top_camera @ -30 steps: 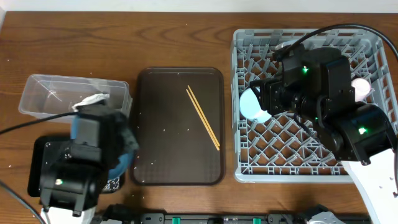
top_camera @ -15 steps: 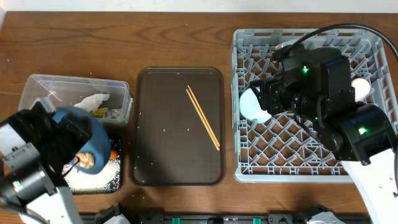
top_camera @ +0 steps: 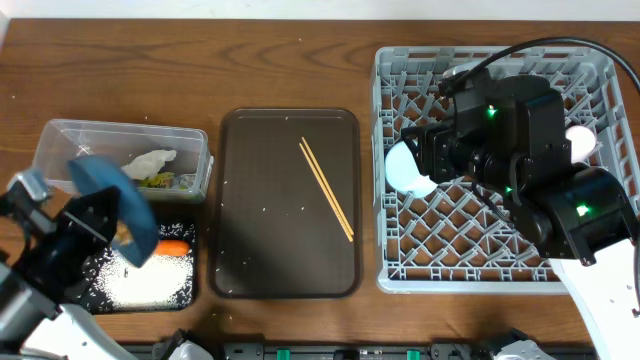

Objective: Sort waste into correct bins and load items into the dishwasher rack

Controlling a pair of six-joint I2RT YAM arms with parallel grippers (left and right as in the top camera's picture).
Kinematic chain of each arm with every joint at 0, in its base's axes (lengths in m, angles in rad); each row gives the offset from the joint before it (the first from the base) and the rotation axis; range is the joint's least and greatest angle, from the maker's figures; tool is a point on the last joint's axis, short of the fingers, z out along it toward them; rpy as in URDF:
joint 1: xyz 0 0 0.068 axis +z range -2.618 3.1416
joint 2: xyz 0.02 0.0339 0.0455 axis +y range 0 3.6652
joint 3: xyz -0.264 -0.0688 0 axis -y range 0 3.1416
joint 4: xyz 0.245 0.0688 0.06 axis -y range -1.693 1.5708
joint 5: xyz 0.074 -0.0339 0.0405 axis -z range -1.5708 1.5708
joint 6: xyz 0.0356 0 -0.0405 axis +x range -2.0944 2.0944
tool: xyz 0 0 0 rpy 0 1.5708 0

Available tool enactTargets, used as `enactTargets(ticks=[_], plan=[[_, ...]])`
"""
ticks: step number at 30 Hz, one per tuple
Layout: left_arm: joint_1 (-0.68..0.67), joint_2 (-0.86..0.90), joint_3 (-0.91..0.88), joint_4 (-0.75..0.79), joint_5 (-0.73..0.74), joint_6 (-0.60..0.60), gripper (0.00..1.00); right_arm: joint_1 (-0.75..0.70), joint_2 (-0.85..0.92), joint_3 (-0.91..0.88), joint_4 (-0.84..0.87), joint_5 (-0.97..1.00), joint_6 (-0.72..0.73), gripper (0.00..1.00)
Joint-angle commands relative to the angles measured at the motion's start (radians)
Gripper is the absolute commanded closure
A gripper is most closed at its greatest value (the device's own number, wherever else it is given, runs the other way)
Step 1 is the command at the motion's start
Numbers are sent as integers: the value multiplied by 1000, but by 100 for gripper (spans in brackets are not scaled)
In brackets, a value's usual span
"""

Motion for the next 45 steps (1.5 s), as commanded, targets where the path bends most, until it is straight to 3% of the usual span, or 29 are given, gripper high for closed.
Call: enactTargets(ticks=[1, 4, 20, 25, 30, 45], plan=[[46, -21, -6, -22, 132, 103, 94, -16, 1, 3, 13, 3, 7, 42], [94, -29, -7, -36, 202, 159, 94, -16, 1, 3, 9, 3, 7, 42], [365, -30, -163, -66, 283, 157, 94, -16, 1, 3, 6, 3, 7, 42], [381, -21, -188, -65, 488, 232, 94, -16, 1, 3, 8, 3, 7, 42], [395, 20, -194, -79, 435, 231, 94, -16, 1, 3, 4, 3, 7, 42], [598, 170, -310, -89, 534, 242, 94, -16, 1, 3, 5, 3, 7, 41]])
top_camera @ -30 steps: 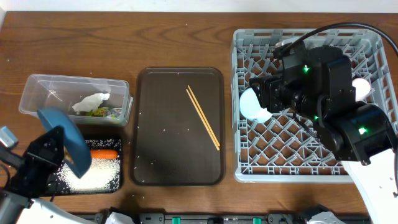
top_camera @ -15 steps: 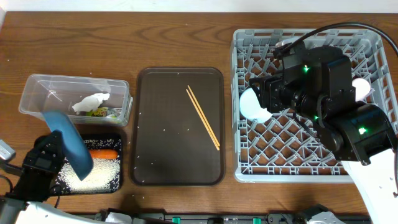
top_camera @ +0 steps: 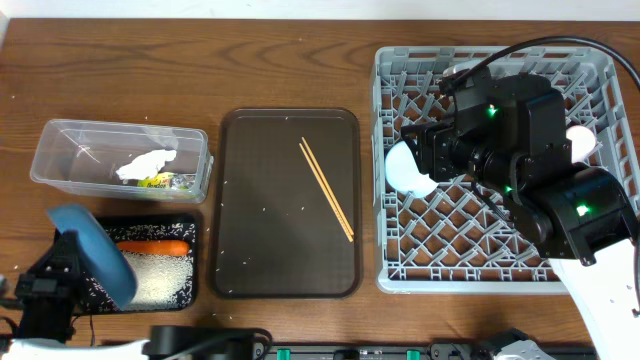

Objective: Sort waste into correct bins and load items into the dishwasher rack

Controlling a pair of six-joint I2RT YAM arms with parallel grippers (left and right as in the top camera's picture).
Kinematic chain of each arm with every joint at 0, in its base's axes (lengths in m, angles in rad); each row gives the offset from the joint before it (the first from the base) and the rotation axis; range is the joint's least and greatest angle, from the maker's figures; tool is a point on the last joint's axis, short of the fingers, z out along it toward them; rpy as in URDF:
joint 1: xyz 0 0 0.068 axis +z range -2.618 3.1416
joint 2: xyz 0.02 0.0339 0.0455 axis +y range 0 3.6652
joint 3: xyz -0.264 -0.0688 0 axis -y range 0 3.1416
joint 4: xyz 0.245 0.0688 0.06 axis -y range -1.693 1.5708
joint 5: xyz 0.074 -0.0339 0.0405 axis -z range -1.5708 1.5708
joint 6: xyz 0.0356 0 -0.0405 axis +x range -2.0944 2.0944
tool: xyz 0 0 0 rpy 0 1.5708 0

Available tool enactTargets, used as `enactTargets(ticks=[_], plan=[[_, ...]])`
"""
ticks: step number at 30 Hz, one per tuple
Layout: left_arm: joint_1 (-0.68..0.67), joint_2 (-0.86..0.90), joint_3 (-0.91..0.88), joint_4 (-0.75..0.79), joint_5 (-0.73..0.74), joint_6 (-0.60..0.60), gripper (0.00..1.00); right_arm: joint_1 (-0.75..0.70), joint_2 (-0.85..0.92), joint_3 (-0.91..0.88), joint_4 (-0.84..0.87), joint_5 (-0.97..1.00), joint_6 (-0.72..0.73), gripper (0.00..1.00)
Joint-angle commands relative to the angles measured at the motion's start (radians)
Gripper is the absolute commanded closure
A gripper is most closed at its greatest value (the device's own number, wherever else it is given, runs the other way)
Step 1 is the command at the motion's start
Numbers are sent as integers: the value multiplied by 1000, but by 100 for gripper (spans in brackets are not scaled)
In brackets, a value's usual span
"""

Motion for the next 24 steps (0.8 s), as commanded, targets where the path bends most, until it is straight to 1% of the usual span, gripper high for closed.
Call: enactTargets(ticks=[1, 3, 11, 14, 15, 18, 21, 23, 24], plan=[[24, 37, -23, -3, 59, 32, 94, -16, 1, 3, -3, 3, 7, 41], [24, 48, -23, -3, 59, 56, 94, -16, 1, 3, -1, 3, 7, 41], [24, 50, -23, 15, 55, 82, 93, -16, 1, 3, 0, 3, 15, 42], [24, 50, -23, 17, 9, 142, 94, -16, 1, 3, -1, 3, 15, 41], [23, 52, -23, 15, -8, 141, 94, -16, 1, 3, 0, 3, 15, 42], [5, 61, -23, 15, 48, 141, 94, -16, 1, 3, 4, 3, 15, 41], [-10, 71, -23, 51, 59, 144, 94, -16, 1, 3, 3, 3, 15, 42], [-31, 72, -23, 58, 52, 198, 94, -16, 1, 3, 3, 3, 15, 41], [-40, 72, -23, 60, 47, 204, 94, -16, 1, 3, 3, 3, 15, 41]])
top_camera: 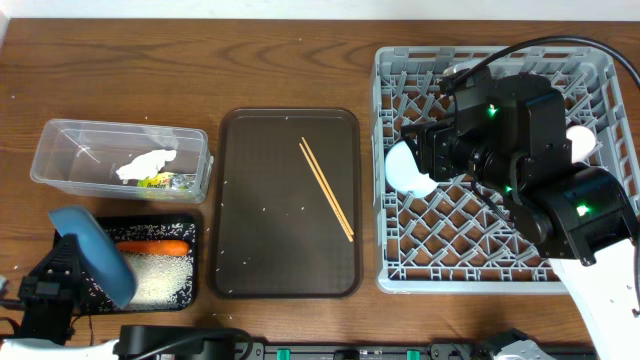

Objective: Sort waste into correct bins and load items into the dishwasher rack

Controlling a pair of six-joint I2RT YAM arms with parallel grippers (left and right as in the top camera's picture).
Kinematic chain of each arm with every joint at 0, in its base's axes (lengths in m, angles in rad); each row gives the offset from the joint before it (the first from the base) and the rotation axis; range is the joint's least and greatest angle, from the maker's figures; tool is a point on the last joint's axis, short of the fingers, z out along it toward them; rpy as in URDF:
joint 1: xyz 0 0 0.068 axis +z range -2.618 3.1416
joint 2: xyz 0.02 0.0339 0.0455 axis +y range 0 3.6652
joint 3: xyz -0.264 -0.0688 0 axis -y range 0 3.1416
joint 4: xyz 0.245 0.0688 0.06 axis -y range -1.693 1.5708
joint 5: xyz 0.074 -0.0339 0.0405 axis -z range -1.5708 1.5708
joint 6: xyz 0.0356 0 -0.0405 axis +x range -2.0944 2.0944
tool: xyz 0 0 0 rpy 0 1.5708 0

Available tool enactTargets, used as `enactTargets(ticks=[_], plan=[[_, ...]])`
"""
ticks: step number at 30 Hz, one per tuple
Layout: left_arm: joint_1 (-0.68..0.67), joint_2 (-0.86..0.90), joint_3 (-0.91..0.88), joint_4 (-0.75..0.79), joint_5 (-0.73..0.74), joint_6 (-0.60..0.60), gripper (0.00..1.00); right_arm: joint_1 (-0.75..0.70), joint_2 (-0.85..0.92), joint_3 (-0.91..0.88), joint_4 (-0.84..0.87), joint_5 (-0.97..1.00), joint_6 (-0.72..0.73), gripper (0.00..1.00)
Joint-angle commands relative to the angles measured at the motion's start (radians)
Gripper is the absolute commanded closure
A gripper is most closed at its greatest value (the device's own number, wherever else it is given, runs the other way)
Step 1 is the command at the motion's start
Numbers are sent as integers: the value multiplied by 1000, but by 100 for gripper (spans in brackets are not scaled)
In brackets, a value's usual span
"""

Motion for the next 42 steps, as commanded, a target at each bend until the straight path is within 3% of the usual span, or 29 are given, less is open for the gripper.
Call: enactTargets(ticks=[1, 8, 25, 27, 31, 34, 42], plan=[[-35, 5, 4, -4, 44, 75, 94, -16, 1, 3, 1, 3, 11, 42], [-129, 9, 4, 27, 49, 76, 94, -16, 1, 3, -3, 3, 11, 41], [-129, 14, 3, 72, -47, 79, 90, -16, 1, 3, -26, 3, 11, 42], [-130, 14, 3, 70, -73, 79, 94, -16, 1, 3, -25, 3, 11, 41], [-130, 14, 3, 63, -60, 78, 94, -16, 1, 3, -16, 3, 11, 41], [-130, 14, 3, 65, 54, 81, 94, -16, 1, 3, -16, 3, 11, 41], [-129, 23, 2, 113, 49, 97, 94, -16, 1, 3, -26, 3, 11, 41]])
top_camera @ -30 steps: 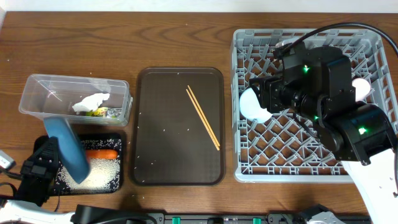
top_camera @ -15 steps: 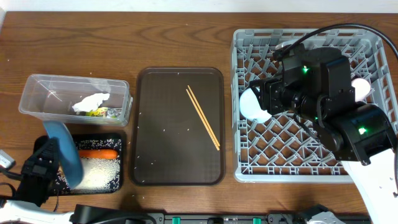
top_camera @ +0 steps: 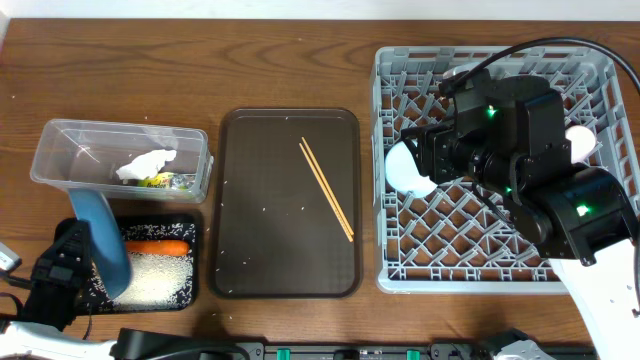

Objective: Sort waste into correct bins and load items into the dishwasher rack

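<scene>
My left gripper [top_camera: 85,262] is shut on a blue plate [top_camera: 101,242], held on edge over the left side of the black tray [top_camera: 188,290] that holds rice [top_camera: 155,278] and a carrot [top_camera: 155,246]. My right gripper [top_camera: 415,165] hovers over the left part of the grey dishwasher rack [top_camera: 395,275], shut on a white bowl [top_camera: 405,167]. Two chopsticks [top_camera: 326,188] lie on the brown tray [top_camera: 290,125]. The clear bin [top_camera: 60,140] contains crumpled paper and wrappers [top_camera: 146,166].
Another white item [top_camera: 580,140] sits in the rack at the right, half hidden by the right arm. Stray rice grains dot the brown tray and the wooden table [top_camera: 200,60]. The table's front edge runs just below the left arm.
The blue plate in my left gripper has turned more upright and shifted slightly right and up over the black tray. The right arm and bowl have not moved.
At first my left gripper held the blue plate tilted over the black tray, hiding part of the carrot. Then it was lower left, near the tray's corner, where it stayed. Now the plate stands steeper over the tray's left side. The right gripper held the bowl still throughout.
</scene>
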Controlling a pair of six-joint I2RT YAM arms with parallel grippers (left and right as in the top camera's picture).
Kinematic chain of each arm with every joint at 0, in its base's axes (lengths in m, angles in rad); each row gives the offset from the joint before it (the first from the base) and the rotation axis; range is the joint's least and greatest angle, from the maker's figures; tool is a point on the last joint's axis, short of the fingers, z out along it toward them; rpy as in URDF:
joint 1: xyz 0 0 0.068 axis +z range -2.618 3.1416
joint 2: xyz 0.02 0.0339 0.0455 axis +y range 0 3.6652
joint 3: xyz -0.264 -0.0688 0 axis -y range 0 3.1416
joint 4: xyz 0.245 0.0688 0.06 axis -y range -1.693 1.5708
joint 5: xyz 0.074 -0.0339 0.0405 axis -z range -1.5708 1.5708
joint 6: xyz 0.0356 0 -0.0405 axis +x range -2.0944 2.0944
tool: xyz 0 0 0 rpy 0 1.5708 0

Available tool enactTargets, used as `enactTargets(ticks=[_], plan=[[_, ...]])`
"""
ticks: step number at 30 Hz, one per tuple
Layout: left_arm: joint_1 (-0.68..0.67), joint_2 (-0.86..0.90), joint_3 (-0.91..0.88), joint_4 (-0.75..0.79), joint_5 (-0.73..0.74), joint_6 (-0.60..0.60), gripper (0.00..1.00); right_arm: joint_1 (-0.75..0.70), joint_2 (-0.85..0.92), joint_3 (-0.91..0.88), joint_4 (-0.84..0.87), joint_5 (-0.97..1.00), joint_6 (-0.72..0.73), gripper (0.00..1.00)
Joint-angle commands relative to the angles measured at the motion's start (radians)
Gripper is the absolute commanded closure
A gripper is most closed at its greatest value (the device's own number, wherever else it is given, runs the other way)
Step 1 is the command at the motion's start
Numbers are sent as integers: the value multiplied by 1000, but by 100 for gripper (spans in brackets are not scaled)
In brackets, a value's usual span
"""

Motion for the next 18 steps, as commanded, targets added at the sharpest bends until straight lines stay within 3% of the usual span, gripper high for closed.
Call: enactTargets(ticks=[1, 2, 5, 8, 11, 18], plan=[[-2, 8, 2, -9, 50, -4, 93, -16, 1, 3, -3, 3, 11, 41], [-4, 8, 2, -73, 51, -35, 94, -16, 1, 3, -1, 3, 11, 41], [-14, -6, -1, -156, 43, 187, 94, -16, 1, 3, 3, 3, 11, 41], [-17, 9, 0, -90, 56, 42, 94, -16, 1, 3, 10, 3, 11, 41], [-31, 11, 0, -83, 55, 92, 94, -16, 1, 3, 18, 3, 11, 41], [-19, 11, 0, -60, 55, 69, 94, -16, 1, 3, 10, 3, 19, 41]])
